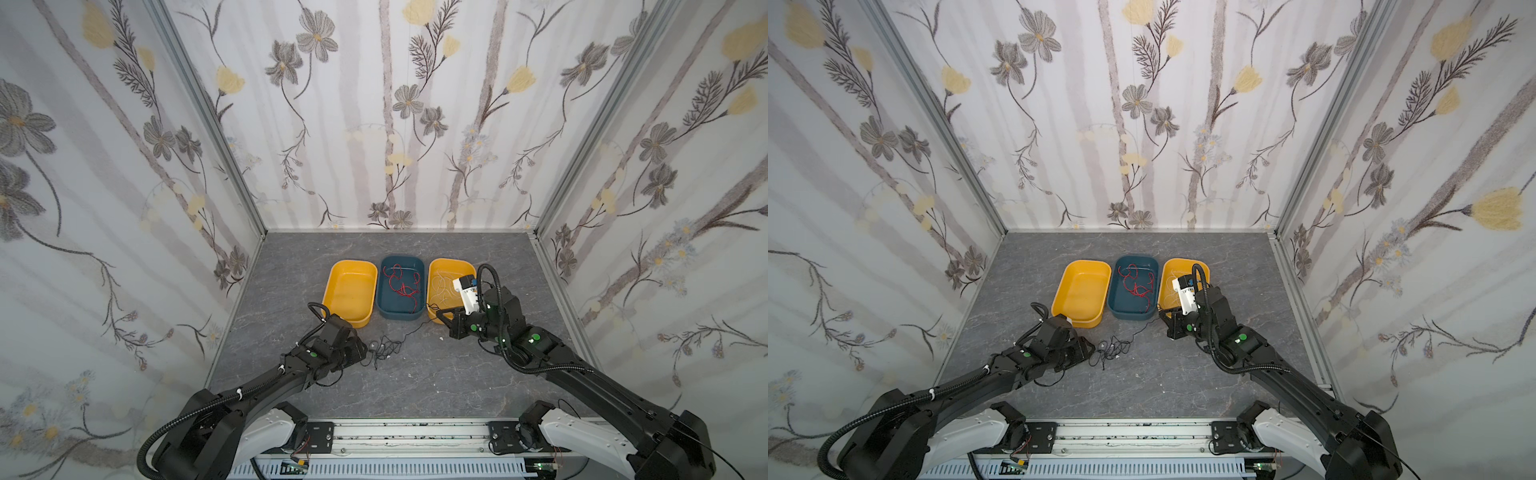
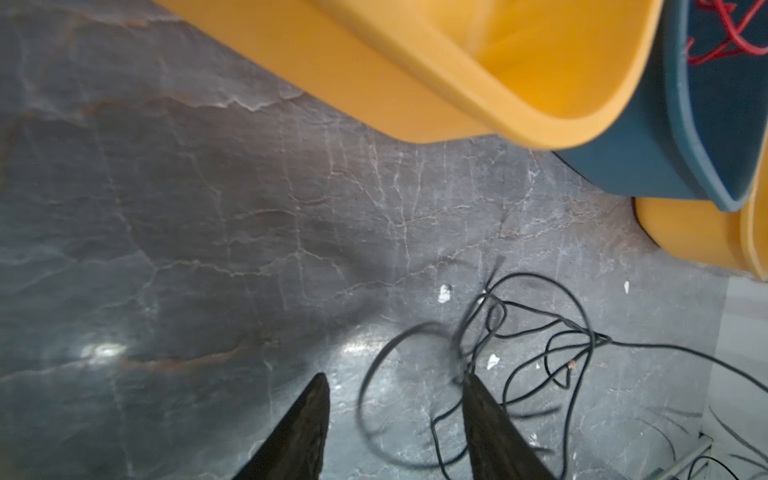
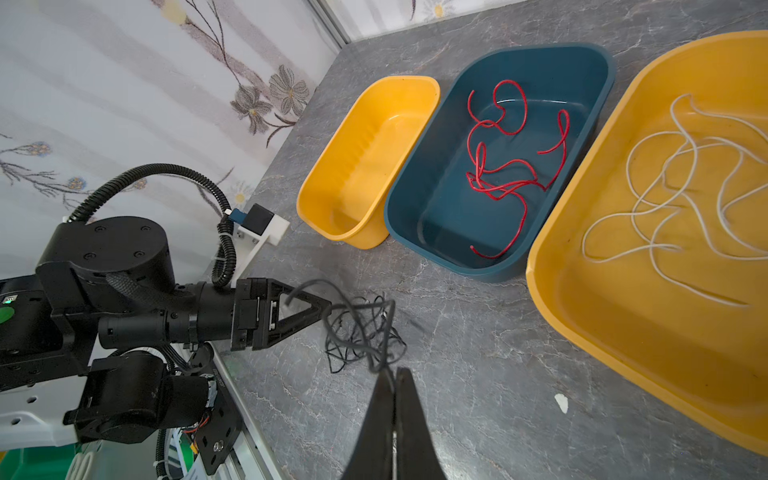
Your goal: Untangle the cables
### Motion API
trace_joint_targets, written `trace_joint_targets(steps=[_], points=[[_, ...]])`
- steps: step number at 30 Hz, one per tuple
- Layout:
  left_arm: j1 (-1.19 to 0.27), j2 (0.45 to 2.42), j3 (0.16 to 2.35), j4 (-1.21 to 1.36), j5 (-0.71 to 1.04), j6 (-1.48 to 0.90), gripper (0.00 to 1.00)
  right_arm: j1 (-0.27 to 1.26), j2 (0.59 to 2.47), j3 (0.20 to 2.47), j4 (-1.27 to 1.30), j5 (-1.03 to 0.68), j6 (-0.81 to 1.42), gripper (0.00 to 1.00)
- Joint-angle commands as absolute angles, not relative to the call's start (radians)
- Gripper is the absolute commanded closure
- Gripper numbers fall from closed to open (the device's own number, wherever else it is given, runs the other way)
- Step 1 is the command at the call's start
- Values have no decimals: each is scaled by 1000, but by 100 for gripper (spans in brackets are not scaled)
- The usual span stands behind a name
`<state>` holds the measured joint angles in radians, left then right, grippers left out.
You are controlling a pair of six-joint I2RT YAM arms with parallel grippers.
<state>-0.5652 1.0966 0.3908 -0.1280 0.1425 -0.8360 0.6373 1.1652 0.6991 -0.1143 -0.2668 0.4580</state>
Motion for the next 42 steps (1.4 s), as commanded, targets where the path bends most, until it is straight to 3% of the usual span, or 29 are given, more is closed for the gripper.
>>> trace_joint_targets(steps=[1, 7, 12, 15, 22, 25, 30, 34, 42], points=[[-562, 1075, 396, -141, 133, -832, 43, 622, 1166, 690, -85, -241, 446, 98], [-562, 1068, 390, -116, 165, -837, 43, 612, 1147, 692, -80, -261, 452, 98], [-571, 1101, 369, 49, 286, -832, 28, 612, 1142, 686, -63, -291, 463, 98], [-597, 1164, 384, 93, 307, -817, 24, 613, 1151, 678, -41, -313, 479, 98], [-671, 1307, 450, 97, 293, -780, 25, 614, 1170, 662, -3, -348, 504, 98], [-690, 1350, 482, 57, 271, -754, 29, 615, 1176, 659, 3, -354, 506, 98], [-754, 1454, 573, -58, 152, -709, 45, 614, 1179, 660, 6, -347, 506, 98], [-791, 1542, 637, -105, 83, -702, 50, 614, 1171, 661, -1, -338, 505, 98], [-866, 1673, 781, -301, -69, -662, 73, 611, 1139, 643, -13, -311, 502, 98]])
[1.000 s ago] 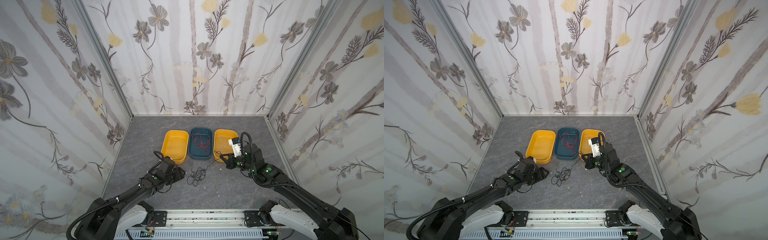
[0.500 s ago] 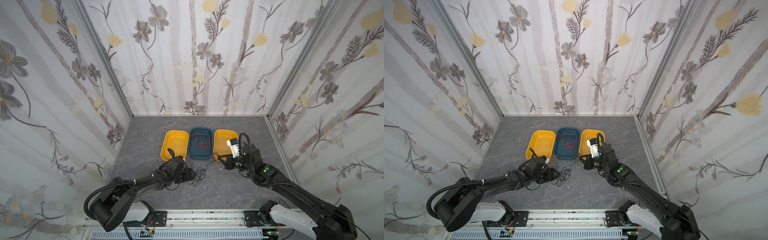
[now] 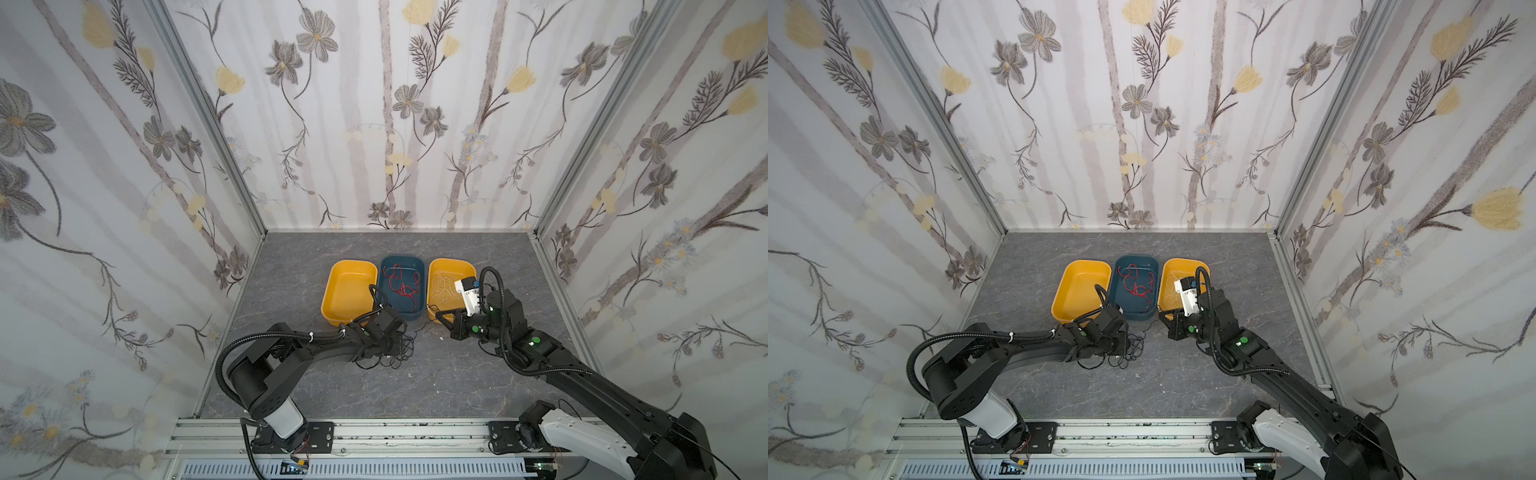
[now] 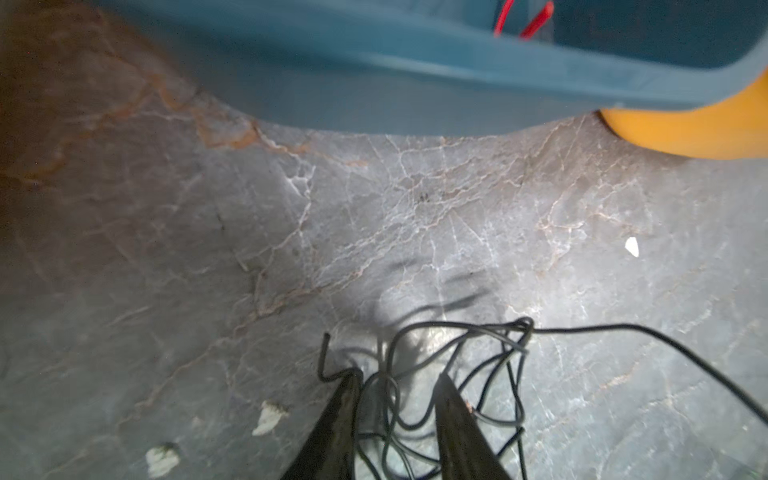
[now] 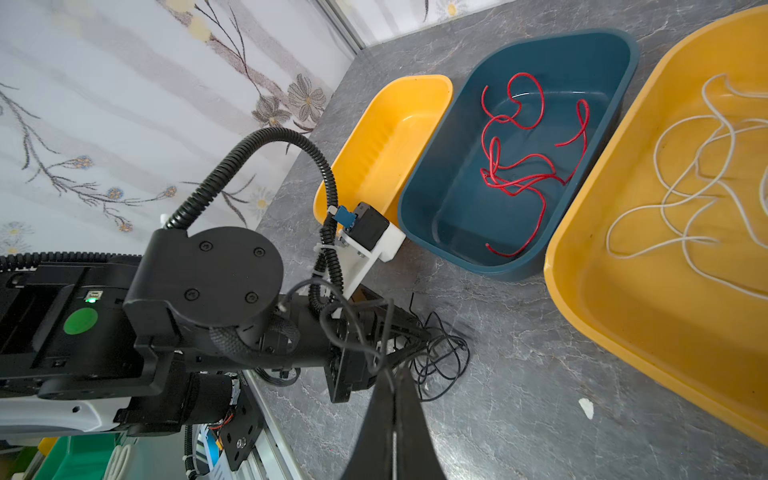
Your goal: Untangle the cables
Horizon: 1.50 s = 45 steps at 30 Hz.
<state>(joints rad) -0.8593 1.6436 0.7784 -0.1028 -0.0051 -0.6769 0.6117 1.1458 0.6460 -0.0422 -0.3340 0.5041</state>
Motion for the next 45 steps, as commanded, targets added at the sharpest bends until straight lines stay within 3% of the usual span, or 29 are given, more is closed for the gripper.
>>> trace_joint_targets(steps=[1, 11, 17, 20, 29, 36, 41, 45], points=[[-867, 1673, 779, -296, -68, -664, 75, 609, 1137, 640, -14, -308, 501, 98], [-867, 1591, 734, -257, -59, -682, 94, 566, 1101, 617, -31, -265, 487, 98], [-859, 1526, 709, -255, -63, -689, 95, 547, 1074, 607, -63, -214, 483, 99], [-846, 1490, 697, -274, -63, -681, 93, 546, 1080, 609, -79, -200, 475, 99], [-820, 1437, 613, -185, 24, -707, 69, 549, 1096, 610, -92, -193, 469, 99], [-819, 1464, 621, -174, 32, -707, 65, 548, 1097, 610, -95, -197, 468, 99], [-822, 1478, 637, -197, 23, -692, 54, 548, 1088, 610, -97, -192, 467, 99], [-823, 1496, 653, -233, -10, -683, 57, 549, 1085, 613, -102, -187, 467, 99]])
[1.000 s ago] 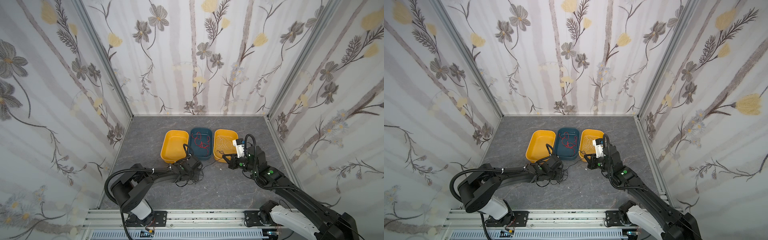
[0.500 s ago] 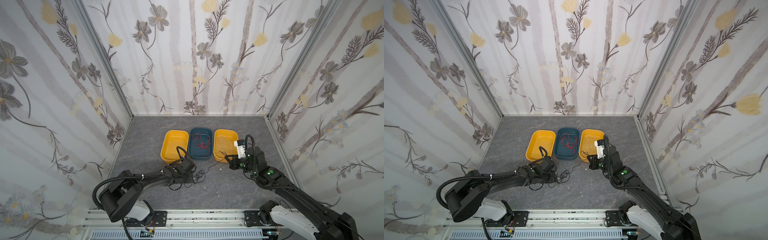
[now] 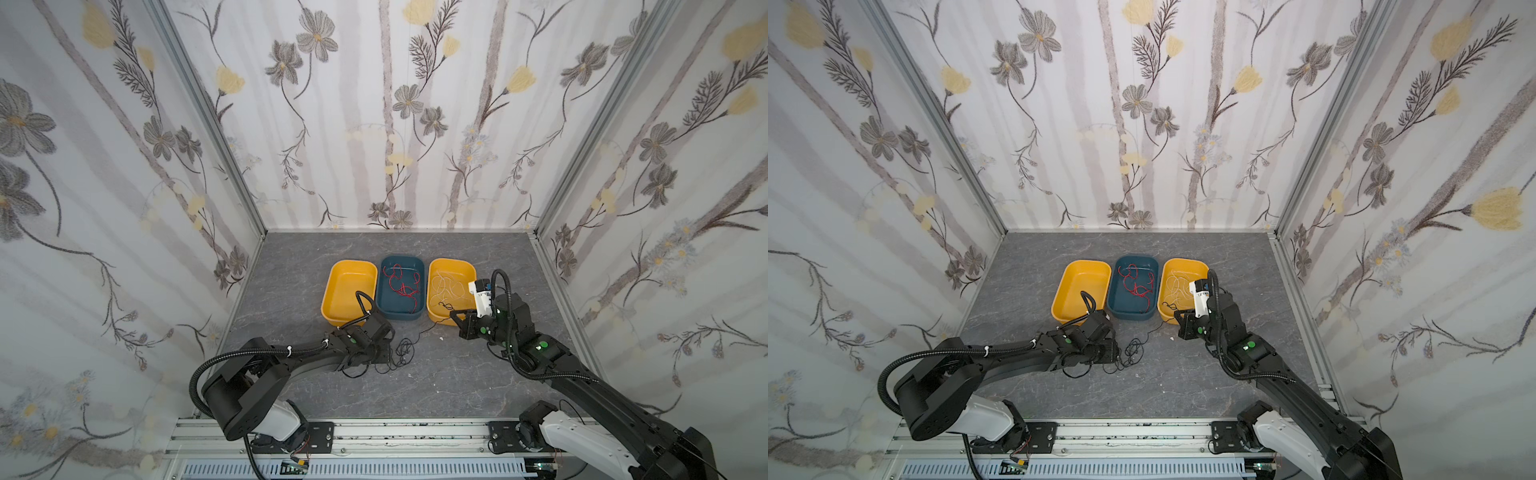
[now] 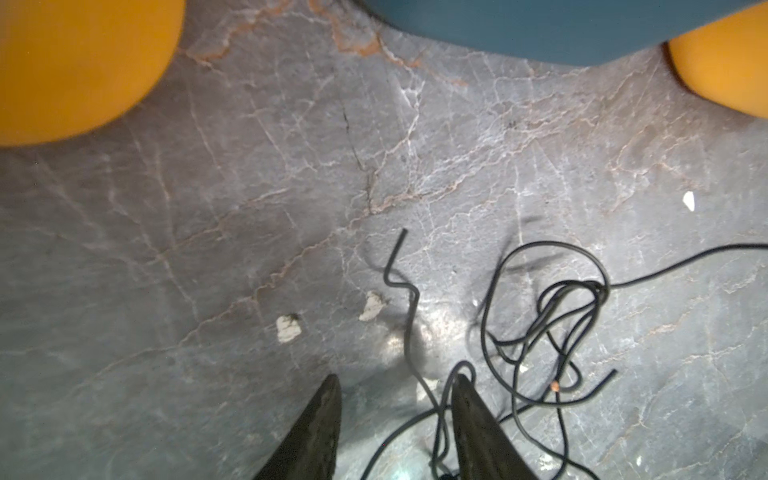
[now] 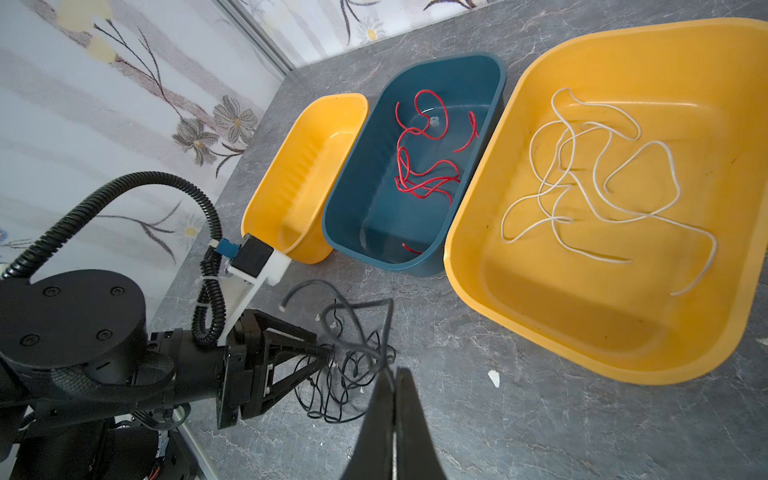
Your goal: Untangle the cables
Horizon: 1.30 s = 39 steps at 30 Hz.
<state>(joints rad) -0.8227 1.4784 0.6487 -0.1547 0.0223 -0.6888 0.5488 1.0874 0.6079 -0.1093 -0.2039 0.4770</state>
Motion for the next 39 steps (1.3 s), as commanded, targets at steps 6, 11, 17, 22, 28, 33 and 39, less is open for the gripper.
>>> trace_joint_targets(steps=[6, 11, 17, 22, 28, 33, 39], points=[[-828, 1491, 654, -279, -51, -675, 74, 544, 1032, 642, -140, -119, 444, 99], [-813, 1447, 634, -298, -78, -683, 92, 513, 989, 667, -187, -77, 428, 100], [-778, 1384, 599, -313, -78, -683, 97, 459, 936, 675, -223, -27, 433, 100], [-736, 1328, 569, -342, -77, -678, 100, 382, 902, 673, -261, 25, 445, 100], [-685, 1265, 546, -404, -95, -694, 100, 260, 885, 668, -296, 35, 457, 100], [-645, 1230, 531, -430, -91, -701, 100, 191, 890, 664, -309, 23, 460, 100], [-639, 1208, 543, -467, -104, -693, 100, 175, 880, 667, -319, 41, 446, 100]])
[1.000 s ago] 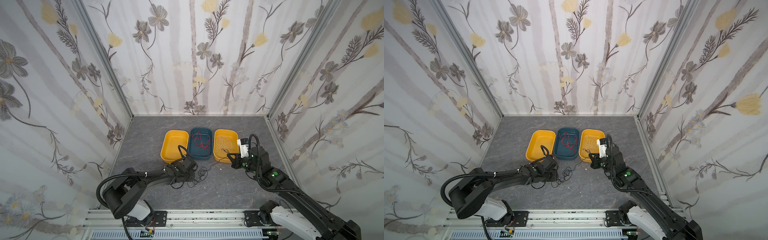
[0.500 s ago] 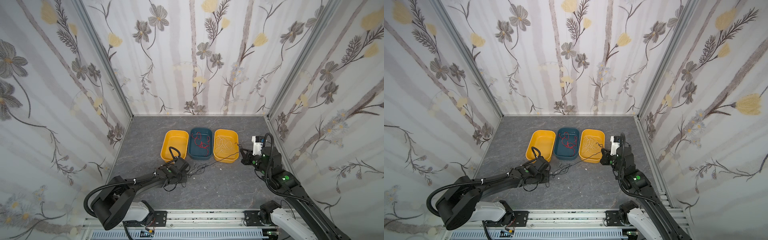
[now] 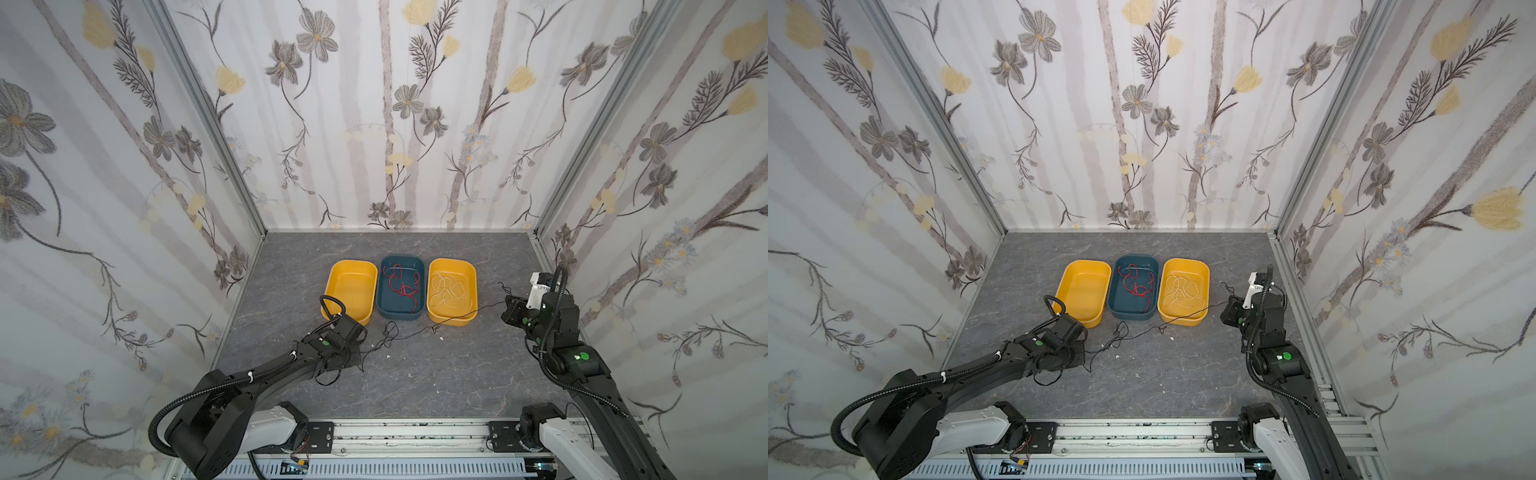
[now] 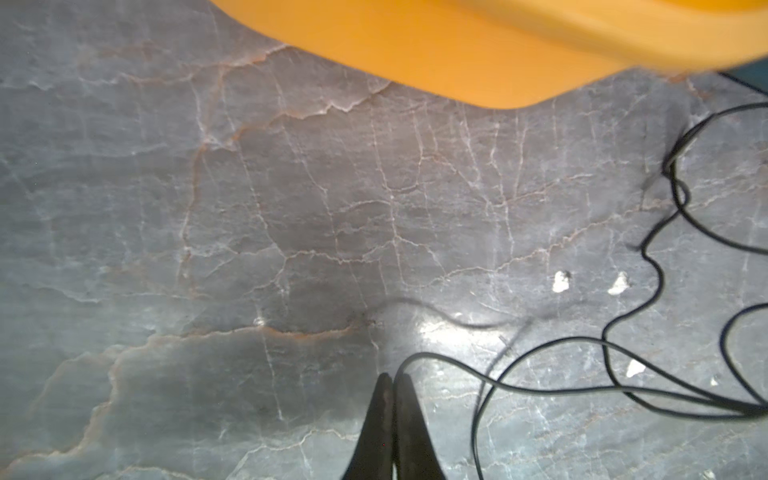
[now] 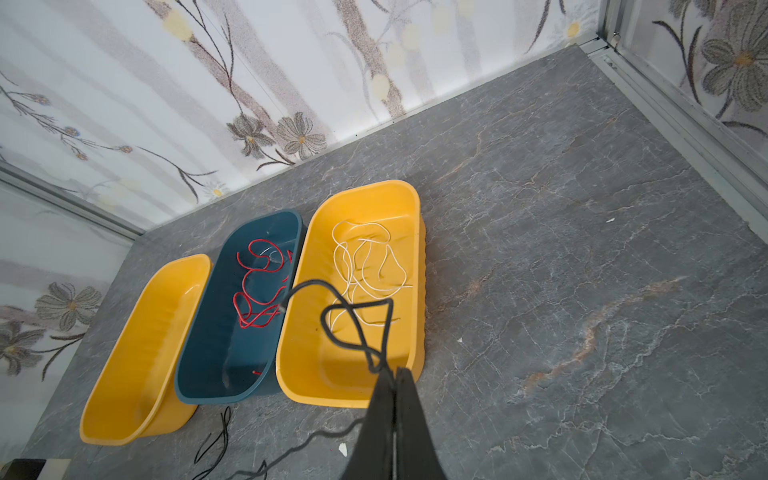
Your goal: Untangle the cables
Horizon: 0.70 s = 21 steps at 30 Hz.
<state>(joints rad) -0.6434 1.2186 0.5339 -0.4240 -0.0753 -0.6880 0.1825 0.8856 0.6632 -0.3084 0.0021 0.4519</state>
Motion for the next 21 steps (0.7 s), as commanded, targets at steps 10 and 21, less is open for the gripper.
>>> trace_joint_targets(steps=[10, 21], points=[[-592, 1164, 529, -527, -132, -732, 100, 8, 855, 642, -305, 24, 528, 100], [-578, 1139, 509, -553, -163, -751, 100, -161, 809, 607, -257, -118, 554, 100]])
